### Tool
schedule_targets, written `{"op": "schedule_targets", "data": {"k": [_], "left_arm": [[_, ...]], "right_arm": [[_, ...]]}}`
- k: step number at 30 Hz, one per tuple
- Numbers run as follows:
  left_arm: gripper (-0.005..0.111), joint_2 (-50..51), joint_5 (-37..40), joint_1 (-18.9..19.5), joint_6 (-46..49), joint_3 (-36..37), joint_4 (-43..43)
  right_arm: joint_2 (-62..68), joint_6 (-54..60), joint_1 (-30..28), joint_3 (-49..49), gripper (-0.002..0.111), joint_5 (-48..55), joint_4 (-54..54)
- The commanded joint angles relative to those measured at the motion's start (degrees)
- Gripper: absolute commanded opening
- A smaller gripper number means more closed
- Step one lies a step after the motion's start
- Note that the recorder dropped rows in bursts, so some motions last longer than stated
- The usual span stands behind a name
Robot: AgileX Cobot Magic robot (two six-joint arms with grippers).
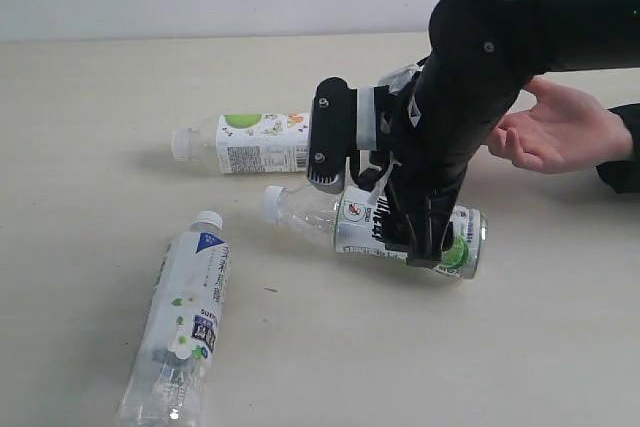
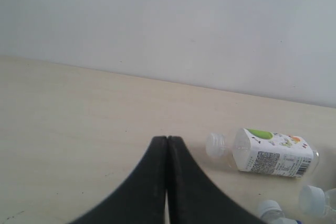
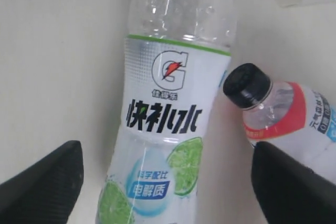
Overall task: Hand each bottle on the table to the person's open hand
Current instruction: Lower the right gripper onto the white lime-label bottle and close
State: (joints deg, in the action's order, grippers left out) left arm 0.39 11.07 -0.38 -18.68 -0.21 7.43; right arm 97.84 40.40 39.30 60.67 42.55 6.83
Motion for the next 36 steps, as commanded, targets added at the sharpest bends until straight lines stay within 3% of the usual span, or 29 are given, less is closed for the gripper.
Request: {"op": "schedule_targets", "data": {"k": [1, 28, 31, 36], "left_arm": [[0.0, -0.4, -0.1, -0.3, 0.0, 0.2, -0.3], [0.0, -0.4, -0.1, -0.3, 0.0, 0.2, -0.3], [0.0, -0.4, -0.1, -0.3, 0.0, 0.2, -0.3], [0.0, -0.4, -0.1, -0.3, 0.0, 0.2, -0.3]], "right_arm": [[1.9, 0.0, 0.1, 0.5, 0.086, -2.1, 1.3], [12.1, -2.4, 0.1, 0.5, 0.078, -6.0, 0.9], [12.1, -2.5, 0.1, 0.5, 0.068, -5.5, 0.9], [12.1, -2.5, 0.1, 0.5, 0.036, -1.2, 0.9]]}}
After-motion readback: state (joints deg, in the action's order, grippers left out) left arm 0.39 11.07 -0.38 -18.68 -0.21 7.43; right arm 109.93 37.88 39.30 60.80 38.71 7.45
